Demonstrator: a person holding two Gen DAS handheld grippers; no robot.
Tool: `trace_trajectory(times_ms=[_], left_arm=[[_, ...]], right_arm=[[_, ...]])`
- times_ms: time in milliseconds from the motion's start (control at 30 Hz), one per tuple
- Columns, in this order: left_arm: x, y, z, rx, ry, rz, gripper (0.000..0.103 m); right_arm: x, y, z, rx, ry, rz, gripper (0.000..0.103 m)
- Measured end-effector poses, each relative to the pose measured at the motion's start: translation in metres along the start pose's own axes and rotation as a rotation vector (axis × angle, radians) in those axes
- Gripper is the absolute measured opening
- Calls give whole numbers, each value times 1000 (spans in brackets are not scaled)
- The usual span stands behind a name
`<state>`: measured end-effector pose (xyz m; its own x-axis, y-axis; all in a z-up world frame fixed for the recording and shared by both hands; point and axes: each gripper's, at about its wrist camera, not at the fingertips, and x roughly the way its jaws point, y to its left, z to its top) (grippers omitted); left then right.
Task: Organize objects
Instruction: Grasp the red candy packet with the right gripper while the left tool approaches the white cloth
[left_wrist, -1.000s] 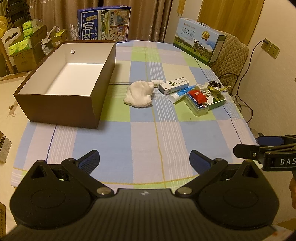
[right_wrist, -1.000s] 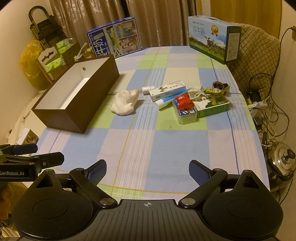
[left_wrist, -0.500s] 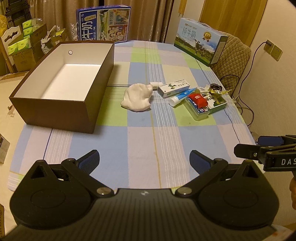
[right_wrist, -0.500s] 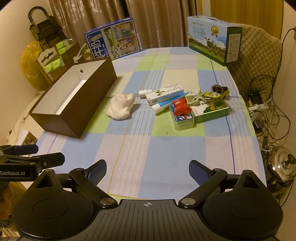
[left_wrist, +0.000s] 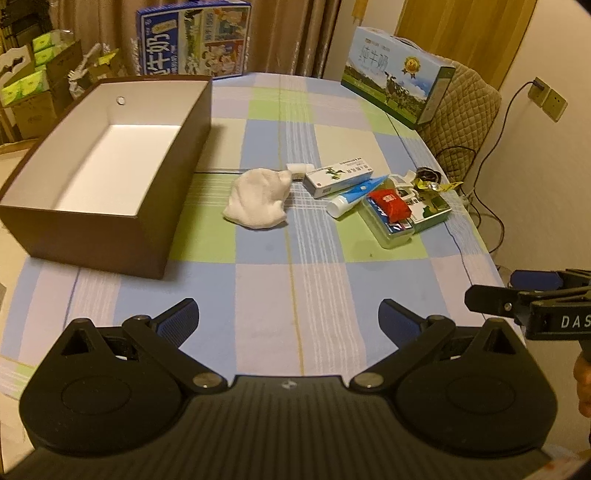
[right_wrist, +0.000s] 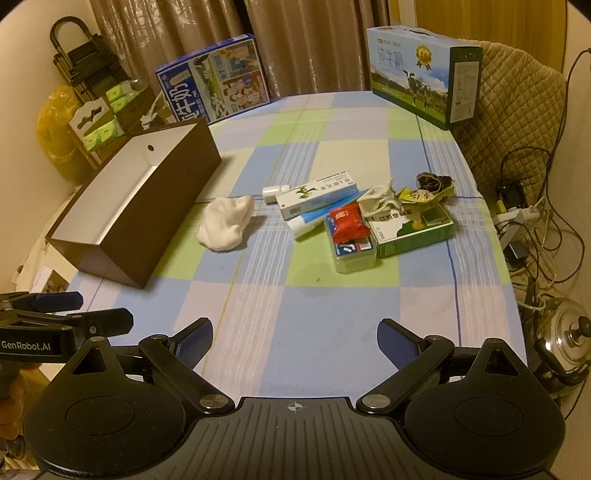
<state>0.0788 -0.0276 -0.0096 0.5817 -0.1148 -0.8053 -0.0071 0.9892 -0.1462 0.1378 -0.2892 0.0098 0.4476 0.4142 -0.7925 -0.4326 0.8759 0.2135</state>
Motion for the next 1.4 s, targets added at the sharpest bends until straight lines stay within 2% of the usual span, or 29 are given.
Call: trace_trajectory(times_ms=[167,667,1000,1400], left_arm=[[16,-3,8,-7,26,-16,102],[59,-15,29,-21,30,36,102],[95,-21,45,-36,19,63,97],[130,-22,69,-25,22,119,97]], right_arm=[[8,-14,6,18,9,8,94],[36,-58,25,27,17,35,84],[70,-76,44,-29,10,69,63],[105,-76,72,-70,-8,104,63]])
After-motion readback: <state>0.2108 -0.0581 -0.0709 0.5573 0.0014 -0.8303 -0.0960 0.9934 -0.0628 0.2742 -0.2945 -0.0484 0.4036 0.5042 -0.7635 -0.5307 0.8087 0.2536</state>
